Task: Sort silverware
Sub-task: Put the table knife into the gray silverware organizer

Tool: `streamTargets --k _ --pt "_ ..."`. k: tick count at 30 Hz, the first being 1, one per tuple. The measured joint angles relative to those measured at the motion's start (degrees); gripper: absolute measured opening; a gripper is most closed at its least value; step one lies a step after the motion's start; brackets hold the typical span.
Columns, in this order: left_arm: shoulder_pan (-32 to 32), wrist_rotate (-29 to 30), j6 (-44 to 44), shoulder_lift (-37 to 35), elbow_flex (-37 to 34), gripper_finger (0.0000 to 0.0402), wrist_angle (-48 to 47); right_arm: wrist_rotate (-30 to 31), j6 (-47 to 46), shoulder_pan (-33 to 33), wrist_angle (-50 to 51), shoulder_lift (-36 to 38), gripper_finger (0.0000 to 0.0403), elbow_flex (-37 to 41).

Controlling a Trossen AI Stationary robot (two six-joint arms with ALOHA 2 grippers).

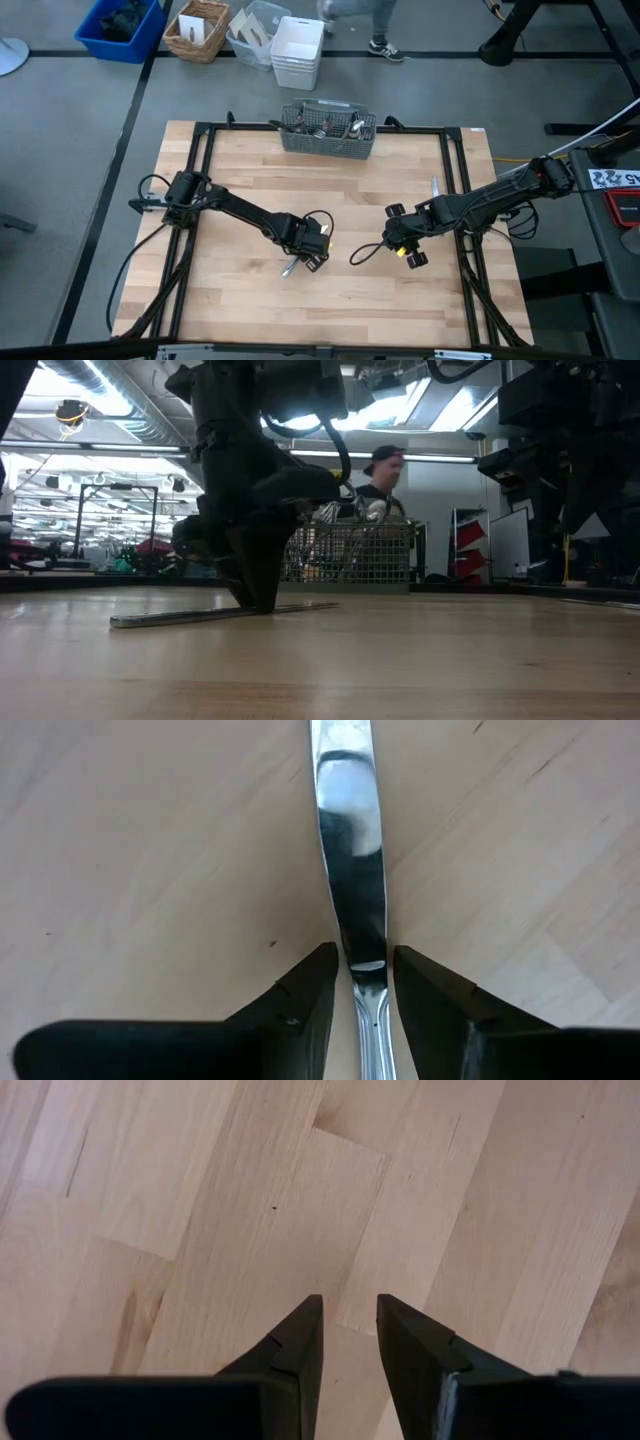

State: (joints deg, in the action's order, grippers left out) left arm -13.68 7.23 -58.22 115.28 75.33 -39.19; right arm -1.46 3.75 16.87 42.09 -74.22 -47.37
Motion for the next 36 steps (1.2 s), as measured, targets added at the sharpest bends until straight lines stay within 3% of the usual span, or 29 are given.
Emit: streamTargets --k 5,16,36 --pt "0.7 -2.6 -1.5 0.0 -0.1 0.0093 -0.2 0.0 0.0 0.0 0.0 0.0 0.0099 0.0" --pt "1.0 -3.5 -1.4 0.2 -0.2 0.0003 -0.2 0.0 0.0 0.0 -0.1 0.0 0.0099 0.0" --pt "1.5 -5.9 8.6 0.1 -0.2 0.0004 2.7 0.0 0.0 0.0 -0.1 0.0 0.0099 0.0"
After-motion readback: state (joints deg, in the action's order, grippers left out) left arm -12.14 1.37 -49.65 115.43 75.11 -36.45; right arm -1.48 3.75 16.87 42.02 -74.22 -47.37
